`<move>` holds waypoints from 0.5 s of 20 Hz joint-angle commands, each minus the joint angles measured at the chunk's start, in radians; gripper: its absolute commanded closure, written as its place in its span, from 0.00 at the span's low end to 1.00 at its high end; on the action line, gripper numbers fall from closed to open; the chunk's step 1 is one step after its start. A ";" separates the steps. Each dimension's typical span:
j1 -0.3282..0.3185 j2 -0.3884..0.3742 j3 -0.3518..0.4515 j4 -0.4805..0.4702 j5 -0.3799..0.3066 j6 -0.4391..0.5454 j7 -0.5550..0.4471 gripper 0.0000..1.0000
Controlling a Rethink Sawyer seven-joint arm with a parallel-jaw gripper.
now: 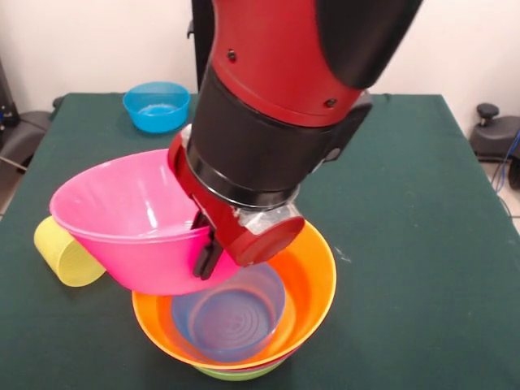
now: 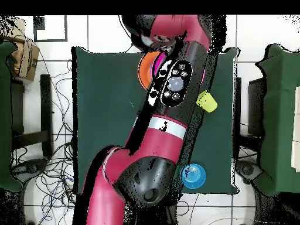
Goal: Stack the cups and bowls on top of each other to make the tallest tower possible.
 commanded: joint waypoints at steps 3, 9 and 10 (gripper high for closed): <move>0.038 -0.036 0.004 0.036 0.014 0.039 0.187 1.00; 0.050 -0.055 0.046 0.083 -0.012 -0.010 0.133 0.00; 0.052 -0.058 0.052 0.093 -0.015 -0.016 0.134 0.00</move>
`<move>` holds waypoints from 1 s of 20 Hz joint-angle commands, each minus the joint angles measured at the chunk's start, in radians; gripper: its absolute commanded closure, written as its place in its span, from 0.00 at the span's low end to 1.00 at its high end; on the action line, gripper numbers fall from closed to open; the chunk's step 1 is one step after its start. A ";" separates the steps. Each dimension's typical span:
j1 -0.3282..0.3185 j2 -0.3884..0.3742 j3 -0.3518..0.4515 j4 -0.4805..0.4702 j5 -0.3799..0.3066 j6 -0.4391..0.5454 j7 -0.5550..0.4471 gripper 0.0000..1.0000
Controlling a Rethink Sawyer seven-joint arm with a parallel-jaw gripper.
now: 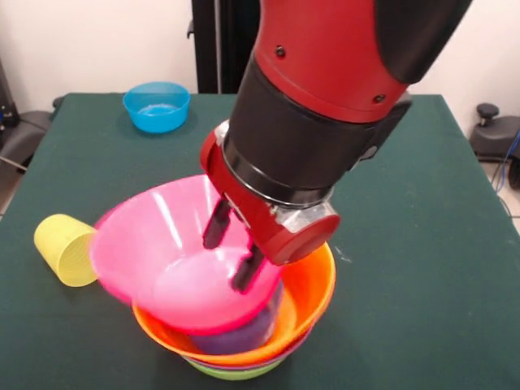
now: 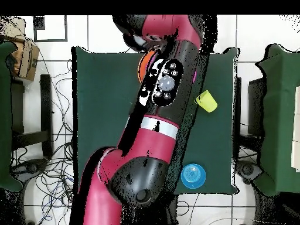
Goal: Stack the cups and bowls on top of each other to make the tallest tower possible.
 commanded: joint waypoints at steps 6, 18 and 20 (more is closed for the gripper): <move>0.028 -0.075 0.090 0.133 -0.048 -0.033 0.077 0.00; 0.039 -0.117 0.141 0.230 -0.091 -0.096 -0.016 0.00; 0.028 -0.124 0.138 0.238 -0.108 -0.085 -0.057 0.00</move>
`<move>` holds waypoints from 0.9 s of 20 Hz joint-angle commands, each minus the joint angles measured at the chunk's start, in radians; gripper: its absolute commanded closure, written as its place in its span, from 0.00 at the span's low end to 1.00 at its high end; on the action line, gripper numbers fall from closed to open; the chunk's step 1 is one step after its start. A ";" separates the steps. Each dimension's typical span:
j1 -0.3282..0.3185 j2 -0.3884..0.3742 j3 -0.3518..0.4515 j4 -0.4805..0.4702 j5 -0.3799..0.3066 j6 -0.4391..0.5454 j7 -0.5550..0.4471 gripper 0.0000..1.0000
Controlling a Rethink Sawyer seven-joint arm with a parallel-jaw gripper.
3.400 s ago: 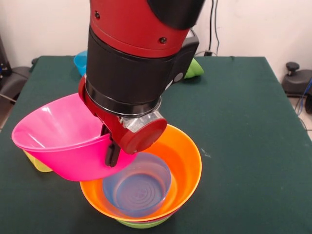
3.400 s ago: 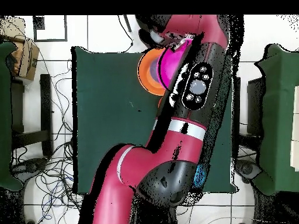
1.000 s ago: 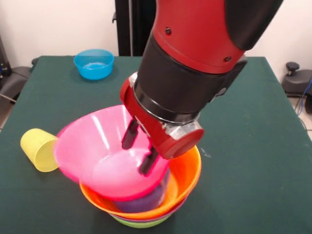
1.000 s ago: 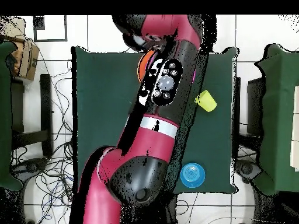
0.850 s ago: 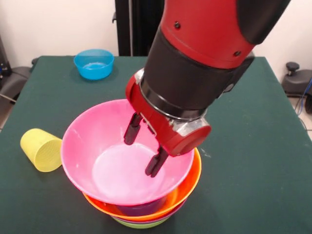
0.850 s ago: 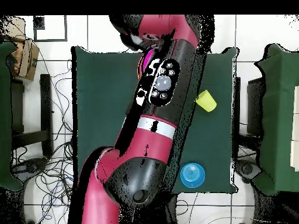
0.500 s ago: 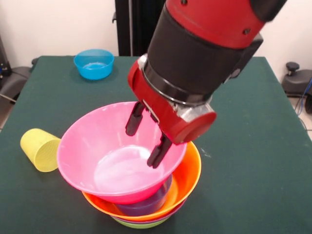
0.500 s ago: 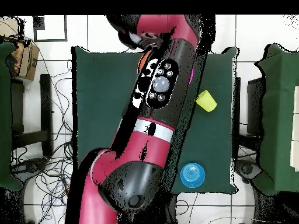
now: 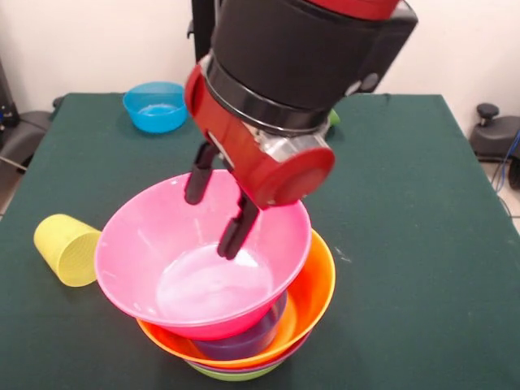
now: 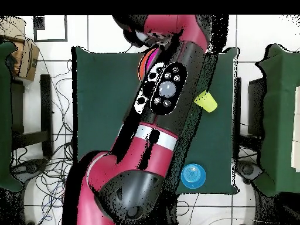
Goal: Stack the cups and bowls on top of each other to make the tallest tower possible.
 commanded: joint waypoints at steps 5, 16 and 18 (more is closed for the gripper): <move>-0.022 -0.017 0.128 0.175 -0.181 -0.103 -0.207 0.00; -0.042 -0.252 0.342 0.502 -0.337 -0.230 -0.527 0.00; -0.049 -0.282 0.366 0.540 -0.367 -0.249 -0.557 0.00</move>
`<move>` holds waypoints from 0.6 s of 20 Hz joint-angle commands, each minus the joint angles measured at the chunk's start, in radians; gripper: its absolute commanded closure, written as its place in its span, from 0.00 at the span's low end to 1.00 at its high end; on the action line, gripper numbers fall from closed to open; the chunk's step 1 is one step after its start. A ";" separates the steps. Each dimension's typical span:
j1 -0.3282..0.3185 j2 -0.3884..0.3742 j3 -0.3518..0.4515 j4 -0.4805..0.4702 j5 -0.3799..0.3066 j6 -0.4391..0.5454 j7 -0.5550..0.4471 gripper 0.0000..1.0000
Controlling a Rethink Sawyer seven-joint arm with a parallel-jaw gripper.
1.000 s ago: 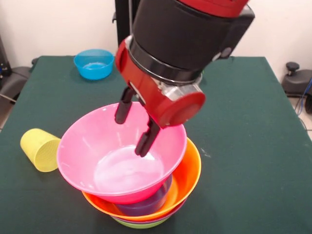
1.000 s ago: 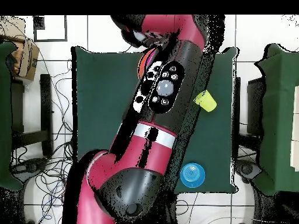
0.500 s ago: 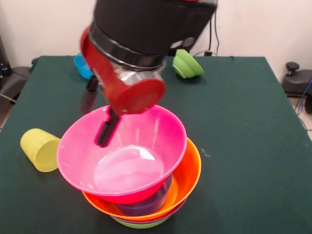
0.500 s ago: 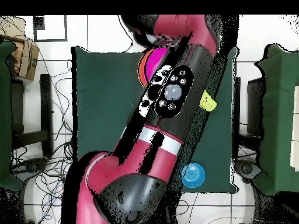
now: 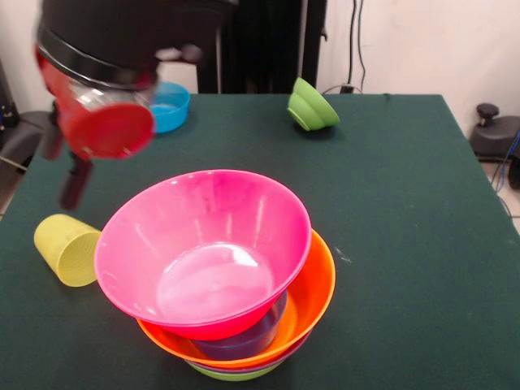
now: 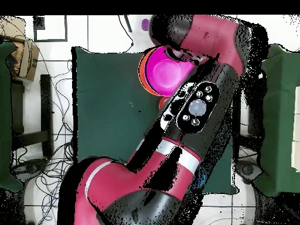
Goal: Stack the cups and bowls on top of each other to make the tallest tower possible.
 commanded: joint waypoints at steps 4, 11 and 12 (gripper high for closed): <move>-0.057 -0.178 0.268 0.312 -0.194 -0.108 -0.513 0.00; -0.074 -0.182 0.291 0.294 -0.245 -0.088 -0.513 0.00; -0.074 -0.180 0.290 0.287 -0.255 -0.082 -0.513 0.00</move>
